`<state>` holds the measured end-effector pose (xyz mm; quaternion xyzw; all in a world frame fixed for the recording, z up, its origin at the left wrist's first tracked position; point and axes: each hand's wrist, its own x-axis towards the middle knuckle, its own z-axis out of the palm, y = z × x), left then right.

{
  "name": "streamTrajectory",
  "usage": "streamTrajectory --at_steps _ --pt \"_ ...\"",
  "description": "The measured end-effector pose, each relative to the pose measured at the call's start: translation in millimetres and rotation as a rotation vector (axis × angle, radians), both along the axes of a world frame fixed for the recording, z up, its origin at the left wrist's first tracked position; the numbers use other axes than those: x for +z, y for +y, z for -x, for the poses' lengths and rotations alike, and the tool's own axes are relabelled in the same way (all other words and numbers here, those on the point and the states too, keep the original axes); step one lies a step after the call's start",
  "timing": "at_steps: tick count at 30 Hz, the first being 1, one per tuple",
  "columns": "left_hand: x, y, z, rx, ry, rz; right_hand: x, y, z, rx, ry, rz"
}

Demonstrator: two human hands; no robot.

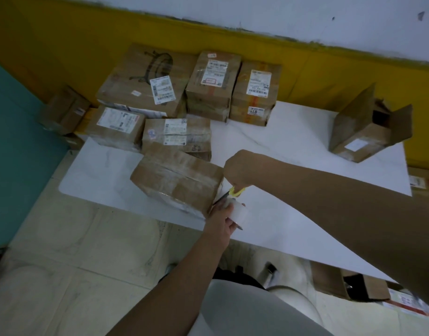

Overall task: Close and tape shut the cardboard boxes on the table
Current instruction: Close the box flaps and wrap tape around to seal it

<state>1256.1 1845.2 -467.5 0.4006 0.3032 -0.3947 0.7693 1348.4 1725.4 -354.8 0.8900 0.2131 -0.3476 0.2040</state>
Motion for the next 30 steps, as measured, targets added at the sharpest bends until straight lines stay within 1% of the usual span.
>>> streamTrajectory --at_steps 2,4,8,11,13,18,22,25,27,29,30 --pt "-0.5 2.2 2.2 -0.008 -0.009 -0.02 -4.2 -1.3 4.8 -0.007 -0.025 0.028" --pt "-1.7 3.8 3.7 -0.025 -0.006 -0.04 -2.2 -7.4 7.1 -0.054 -0.005 0.067" --pt "-2.1 1.4 6.2 -0.134 -0.031 -0.086 7.9 -36.0 11.6 -0.265 0.059 0.084" --pt "-4.0 -2.7 6.9 -0.2 -0.061 -0.129 -8.9 -62.1 35.1 -0.423 -0.008 0.03" --pt "-4.0 -5.6 7.3 -0.249 -0.088 -0.149 -35.2 -78.1 56.6 -0.561 -0.083 -0.062" --pt "6.6 -10.1 -1.2 -0.361 -0.183 -0.19 -90.4 -92.6 93.8 -0.934 -0.116 -0.296" --pt "17.7 -13.8 -9.9 -0.504 -0.32 -0.335 -92.4 -72.4 106.7 -1.213 -0.221 -0.609" --pt "24.5 -18.2 -14.9 -0.494 -0.354 -0.364 -83.1 -39.5 127.2 -1.412 -0.282 -0.872" --pt "28.6 -18.3 -20.5 -0.486 -0.345 -0.35 -81.9 -18.3 145.2 -1.491 -0.287 -1.051" --pt "28.1 -15.5 -25.8 -0.55 -0.417 -0.394 -80.7 -0.6 164.9 -1.493 -0.31 -1.136" --pt "27.3 -13.4 -27.0 -0.584 -0.465 -0.429 -79.2 8.1 173.5 -1.474 -0.339 -1.146"
